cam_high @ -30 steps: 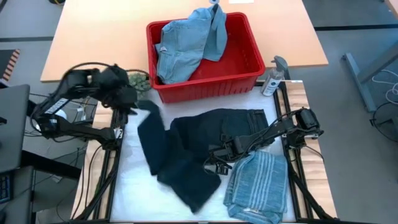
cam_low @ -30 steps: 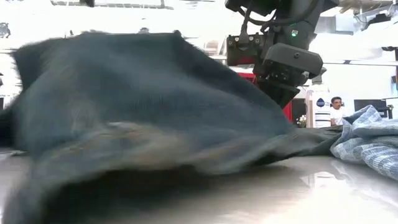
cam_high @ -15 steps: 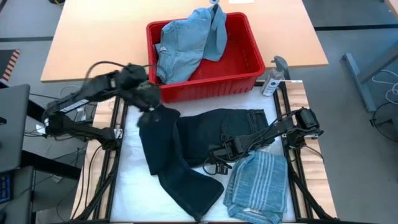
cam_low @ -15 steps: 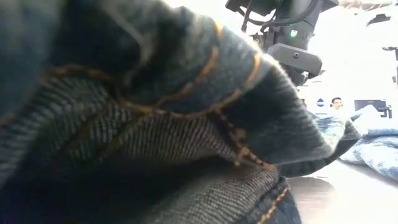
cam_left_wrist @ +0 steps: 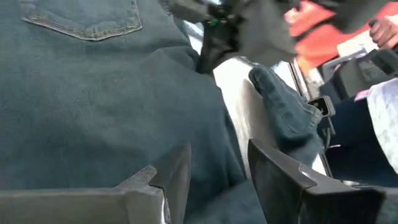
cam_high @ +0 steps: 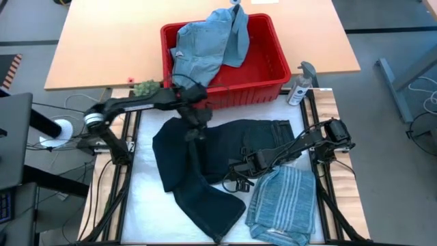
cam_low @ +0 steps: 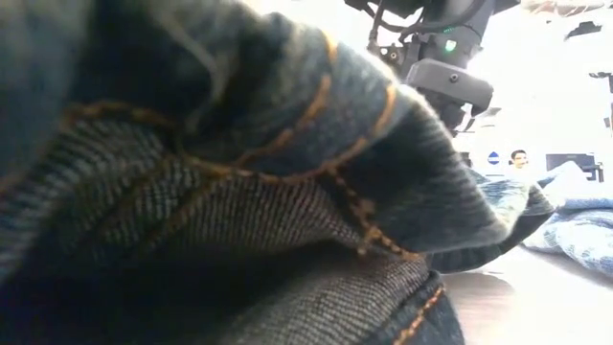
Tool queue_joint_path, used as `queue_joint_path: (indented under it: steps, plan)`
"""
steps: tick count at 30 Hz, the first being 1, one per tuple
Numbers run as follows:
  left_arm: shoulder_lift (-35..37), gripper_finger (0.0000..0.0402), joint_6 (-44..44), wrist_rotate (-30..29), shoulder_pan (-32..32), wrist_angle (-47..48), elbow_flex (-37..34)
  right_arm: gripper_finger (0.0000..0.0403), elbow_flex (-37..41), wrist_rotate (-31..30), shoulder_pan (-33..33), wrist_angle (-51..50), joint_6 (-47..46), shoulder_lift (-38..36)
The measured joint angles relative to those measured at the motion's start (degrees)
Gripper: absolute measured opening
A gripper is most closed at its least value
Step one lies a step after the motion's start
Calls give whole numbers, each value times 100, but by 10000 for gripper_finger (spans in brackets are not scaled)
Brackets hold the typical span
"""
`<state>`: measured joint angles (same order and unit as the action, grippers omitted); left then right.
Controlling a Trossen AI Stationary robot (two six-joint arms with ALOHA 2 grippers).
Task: Fold Laundry from Bin
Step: Fold the blue denim pants
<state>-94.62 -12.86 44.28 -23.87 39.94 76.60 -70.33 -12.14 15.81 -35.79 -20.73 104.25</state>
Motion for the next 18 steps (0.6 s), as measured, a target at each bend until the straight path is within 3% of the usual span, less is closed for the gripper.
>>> queue_joint_path:
  steps: [9, 18]
  plan:
    - [-1399, 132, 27, 545, -35, -642, 21, 21, -387, -9, 142, -540, 306, 2]
    - [-1807, 126, 17, 538, 10, -798, 22, 21, -1088, -55, 325, -1563, 418, 2]
